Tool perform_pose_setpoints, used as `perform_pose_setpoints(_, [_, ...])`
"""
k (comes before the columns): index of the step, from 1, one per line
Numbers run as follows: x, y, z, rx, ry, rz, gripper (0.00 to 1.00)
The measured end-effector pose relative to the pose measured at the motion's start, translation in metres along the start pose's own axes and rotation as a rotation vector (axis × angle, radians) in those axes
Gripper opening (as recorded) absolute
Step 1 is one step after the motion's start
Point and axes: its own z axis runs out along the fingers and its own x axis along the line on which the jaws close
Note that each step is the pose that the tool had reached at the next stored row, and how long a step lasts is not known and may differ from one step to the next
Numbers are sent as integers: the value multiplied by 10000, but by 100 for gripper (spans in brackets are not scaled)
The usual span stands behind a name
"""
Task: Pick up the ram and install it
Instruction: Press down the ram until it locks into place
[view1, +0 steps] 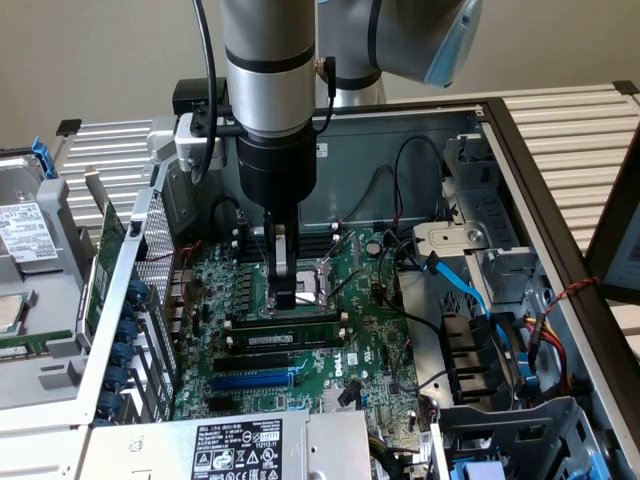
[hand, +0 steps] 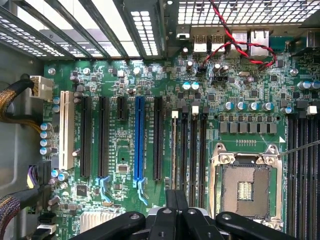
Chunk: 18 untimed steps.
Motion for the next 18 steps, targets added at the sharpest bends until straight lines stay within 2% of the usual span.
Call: perform_pose_setpoints(18, [0, 0, 0, -168, -33, 2728, 11])
